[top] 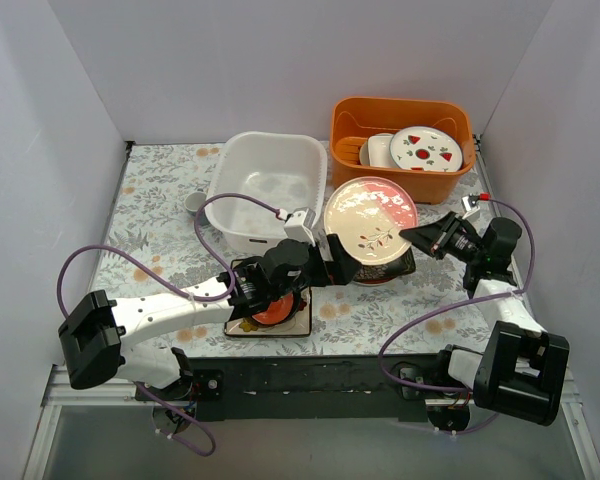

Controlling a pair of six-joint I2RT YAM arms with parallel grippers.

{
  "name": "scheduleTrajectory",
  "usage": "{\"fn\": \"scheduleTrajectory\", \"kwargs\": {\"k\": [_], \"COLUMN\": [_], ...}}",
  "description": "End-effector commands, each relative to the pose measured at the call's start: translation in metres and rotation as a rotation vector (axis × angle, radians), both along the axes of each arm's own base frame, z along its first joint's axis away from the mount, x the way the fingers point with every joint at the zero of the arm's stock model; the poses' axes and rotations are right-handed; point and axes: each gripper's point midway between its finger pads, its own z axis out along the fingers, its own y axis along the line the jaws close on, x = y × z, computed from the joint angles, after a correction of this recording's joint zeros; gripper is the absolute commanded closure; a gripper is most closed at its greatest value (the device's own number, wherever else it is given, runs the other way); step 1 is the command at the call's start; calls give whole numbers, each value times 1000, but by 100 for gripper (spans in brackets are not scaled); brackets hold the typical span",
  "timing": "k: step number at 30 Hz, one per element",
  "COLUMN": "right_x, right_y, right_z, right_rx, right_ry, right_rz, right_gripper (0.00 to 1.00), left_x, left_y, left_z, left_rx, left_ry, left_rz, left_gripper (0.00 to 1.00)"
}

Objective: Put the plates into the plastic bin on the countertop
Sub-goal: Pick up the plate at the center of the board.

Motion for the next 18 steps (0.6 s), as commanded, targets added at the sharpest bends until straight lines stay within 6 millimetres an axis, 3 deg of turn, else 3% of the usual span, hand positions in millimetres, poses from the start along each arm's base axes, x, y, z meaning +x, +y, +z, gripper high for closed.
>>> {"fn": "scheduleTrajectory", "kwargs": {"k": [1, 18], "right_x": [-14, -35], "right_y": [9, 28], "right_z": [49, 61], "right_rx": [36, 70], "right_ry": [-173, -203], "right_rz": [104, 216], "right_gripper": [99, 99], "left_x": [7, 35], "left_y": [1, 6], "left_z": [17, 37], "left_rx": [-44, -110], "left_ry": [-34, -74], "left_rz": [38, 181], "left_gripper": [2, 2]}}
